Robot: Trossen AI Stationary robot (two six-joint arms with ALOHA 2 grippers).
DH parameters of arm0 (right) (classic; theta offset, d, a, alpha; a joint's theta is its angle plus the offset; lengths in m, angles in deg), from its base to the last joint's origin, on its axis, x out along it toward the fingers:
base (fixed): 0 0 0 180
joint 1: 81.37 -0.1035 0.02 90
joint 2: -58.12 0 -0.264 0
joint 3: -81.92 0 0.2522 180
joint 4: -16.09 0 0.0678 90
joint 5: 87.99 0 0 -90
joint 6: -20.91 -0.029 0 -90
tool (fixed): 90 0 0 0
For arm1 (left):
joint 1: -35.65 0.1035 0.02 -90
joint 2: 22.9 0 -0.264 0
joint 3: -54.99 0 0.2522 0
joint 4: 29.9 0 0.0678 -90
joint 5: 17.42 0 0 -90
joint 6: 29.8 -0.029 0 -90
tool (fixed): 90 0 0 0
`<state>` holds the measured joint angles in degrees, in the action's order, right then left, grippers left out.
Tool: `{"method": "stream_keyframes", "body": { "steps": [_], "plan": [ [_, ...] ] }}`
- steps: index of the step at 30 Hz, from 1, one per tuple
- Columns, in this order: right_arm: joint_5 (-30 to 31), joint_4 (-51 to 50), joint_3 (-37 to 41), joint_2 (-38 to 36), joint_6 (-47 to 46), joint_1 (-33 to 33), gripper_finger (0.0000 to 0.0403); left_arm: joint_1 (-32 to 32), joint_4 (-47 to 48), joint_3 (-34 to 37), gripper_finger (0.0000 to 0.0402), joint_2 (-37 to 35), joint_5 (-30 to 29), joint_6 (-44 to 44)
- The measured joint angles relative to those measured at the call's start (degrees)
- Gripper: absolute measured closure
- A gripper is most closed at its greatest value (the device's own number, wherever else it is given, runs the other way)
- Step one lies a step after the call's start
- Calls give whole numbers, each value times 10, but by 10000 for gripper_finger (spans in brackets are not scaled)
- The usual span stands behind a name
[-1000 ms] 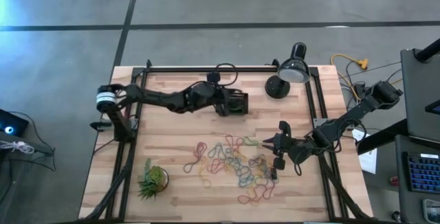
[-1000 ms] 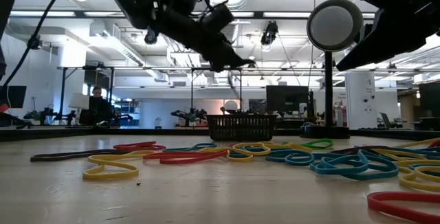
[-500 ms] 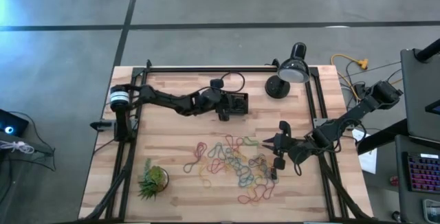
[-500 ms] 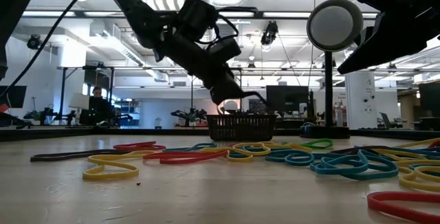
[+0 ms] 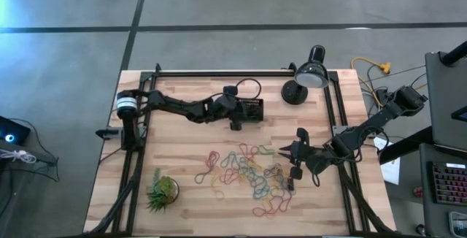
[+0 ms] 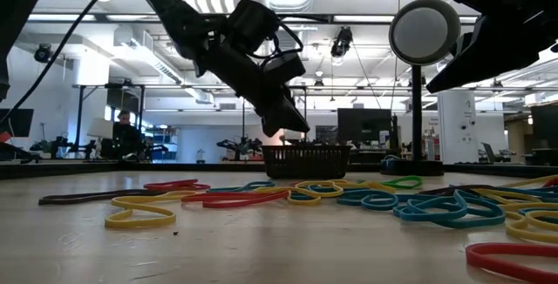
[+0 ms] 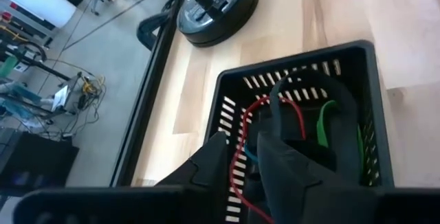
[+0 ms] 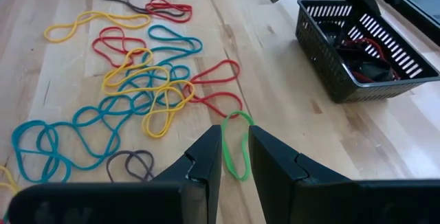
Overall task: Pick and place rubber bands into bin
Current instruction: Put the green rubber band into the basket
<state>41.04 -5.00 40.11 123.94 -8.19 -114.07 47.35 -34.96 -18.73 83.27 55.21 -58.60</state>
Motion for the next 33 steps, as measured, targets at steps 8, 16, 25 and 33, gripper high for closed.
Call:
{"method": "stream_keyframes", "body": {
  "steps": [8,16,25,33],
  "plan": [
    [-2,5,1,0,-4,0,335,-54,66,1,328,-61,-47,10],
    [-5,59,4,62,25,8,335,-158,212,24,328,-169,-70,124],
    [-45,172,-22,235,127,57,335,-269,226,95,329,-237,-70,209],
    [-42,169,-68,299,132,101,309,-311,228,140,329,-254,-72,253]
  ]
}}
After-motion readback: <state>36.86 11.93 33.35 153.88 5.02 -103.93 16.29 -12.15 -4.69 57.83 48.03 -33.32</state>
